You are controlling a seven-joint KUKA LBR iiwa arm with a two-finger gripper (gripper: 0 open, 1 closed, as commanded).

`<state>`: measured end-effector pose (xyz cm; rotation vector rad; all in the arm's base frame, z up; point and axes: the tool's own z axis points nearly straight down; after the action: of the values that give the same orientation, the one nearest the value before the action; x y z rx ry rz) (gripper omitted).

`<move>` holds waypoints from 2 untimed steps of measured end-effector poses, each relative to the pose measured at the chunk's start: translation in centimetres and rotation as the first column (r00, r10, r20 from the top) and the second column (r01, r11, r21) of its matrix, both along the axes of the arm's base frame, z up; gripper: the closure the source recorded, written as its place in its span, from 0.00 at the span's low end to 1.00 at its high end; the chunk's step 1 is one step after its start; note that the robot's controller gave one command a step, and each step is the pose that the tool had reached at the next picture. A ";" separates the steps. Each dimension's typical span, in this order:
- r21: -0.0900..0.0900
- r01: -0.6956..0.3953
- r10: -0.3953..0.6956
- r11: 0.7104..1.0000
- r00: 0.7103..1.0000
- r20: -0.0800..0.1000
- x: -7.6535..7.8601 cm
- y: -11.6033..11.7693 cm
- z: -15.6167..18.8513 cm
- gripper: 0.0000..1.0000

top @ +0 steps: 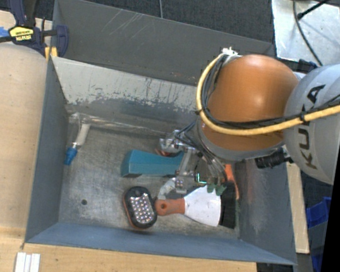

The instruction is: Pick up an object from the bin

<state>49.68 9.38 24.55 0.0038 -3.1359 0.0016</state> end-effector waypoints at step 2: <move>0.002 -0.053 0.053 0.999 0.999 0.007 0.5 -0.3 0.8 0.00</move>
Offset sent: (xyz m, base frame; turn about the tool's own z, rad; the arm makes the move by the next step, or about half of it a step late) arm 0.0145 -0.0152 0.0191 -0.1743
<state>50.18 9.04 25.36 0.0878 -3.1420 -0.0011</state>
